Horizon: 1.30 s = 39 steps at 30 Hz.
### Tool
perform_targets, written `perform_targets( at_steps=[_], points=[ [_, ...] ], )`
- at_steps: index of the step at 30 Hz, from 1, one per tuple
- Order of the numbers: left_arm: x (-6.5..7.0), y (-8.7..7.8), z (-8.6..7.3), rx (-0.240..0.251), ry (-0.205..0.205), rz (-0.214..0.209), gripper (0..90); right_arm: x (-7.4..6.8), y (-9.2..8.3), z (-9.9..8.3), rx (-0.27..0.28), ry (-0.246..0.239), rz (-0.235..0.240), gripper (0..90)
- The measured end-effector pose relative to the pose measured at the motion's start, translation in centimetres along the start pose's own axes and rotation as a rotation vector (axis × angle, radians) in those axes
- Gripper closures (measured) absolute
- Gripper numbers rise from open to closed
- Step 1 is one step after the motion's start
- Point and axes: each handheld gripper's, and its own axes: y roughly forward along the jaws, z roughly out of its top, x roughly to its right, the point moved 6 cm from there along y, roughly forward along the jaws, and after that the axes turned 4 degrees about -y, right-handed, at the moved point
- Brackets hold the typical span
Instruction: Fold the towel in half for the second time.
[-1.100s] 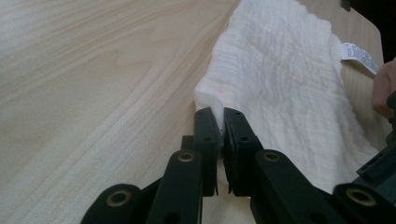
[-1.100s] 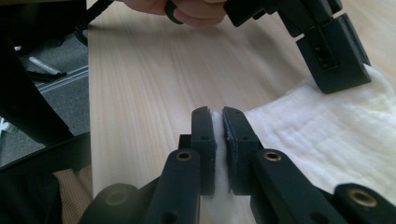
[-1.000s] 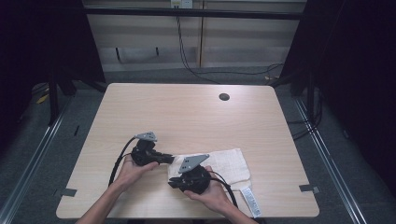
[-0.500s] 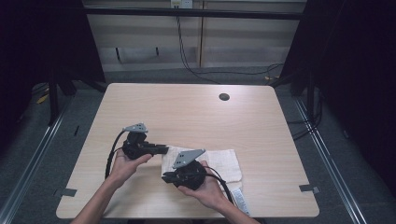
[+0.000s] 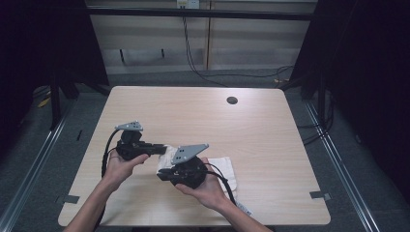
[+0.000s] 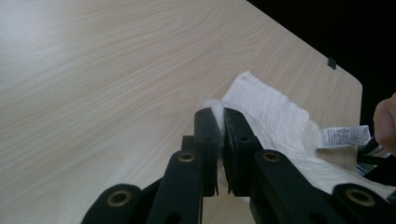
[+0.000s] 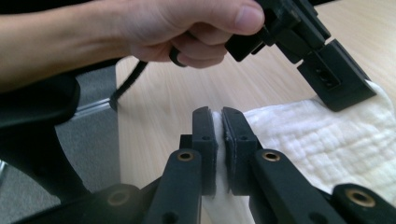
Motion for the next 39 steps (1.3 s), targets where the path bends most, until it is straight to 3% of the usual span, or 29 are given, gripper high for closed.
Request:
perform_targets(
  at_steps=[7,12,17,19,25,32,34,39],
  points=[
    [0.3,-0.7,0.7,0.009,0.008,0.004,85.0,-0.4,0.2,0.9,0.046,-0.003,0.012,84.7],
    [-0.5,0.2,-0.5,-0.008,-0.003,0.035,84.8,0.1,0.6,0.4,0.045,0.008,0.008,84.7],
    [-1.1,1.1,-0.9,-0.001,-0.037,0.031,84.7,0.7,0.7,-0.4,0.04,0.017,-0.008,84.6],
    [-1.1,1.3,-0.9,-0.006,-0.032,0.033,84.8,0.9,0.6,-0.8,0.037,0.023,-0.012,84.6],
    [-0.5,2.6,-0.2,-0.024,-0.006,0.024,84.8,1.2,-0.2,-1.5,0.047,0.043,-0.031,84.5],
    [0.0,3.8,0.1,-0.034,-0.011,0.01,84.8,1.7,-1.4,-2.4,0.044,0.055,-0.056,84.5],
    [0.5,4.7,0.3,-0.058,-0.008,0.012,84.8,1.9,-2.1,-2.8,0.047,0.058,-0.066,84.3],
    [1.7,5.8,1.1,-0.059,0.014,0.001,84.8,1.9,-3.2,-2.8,0.063,0.062,-0.078,84.2]
  ],
)
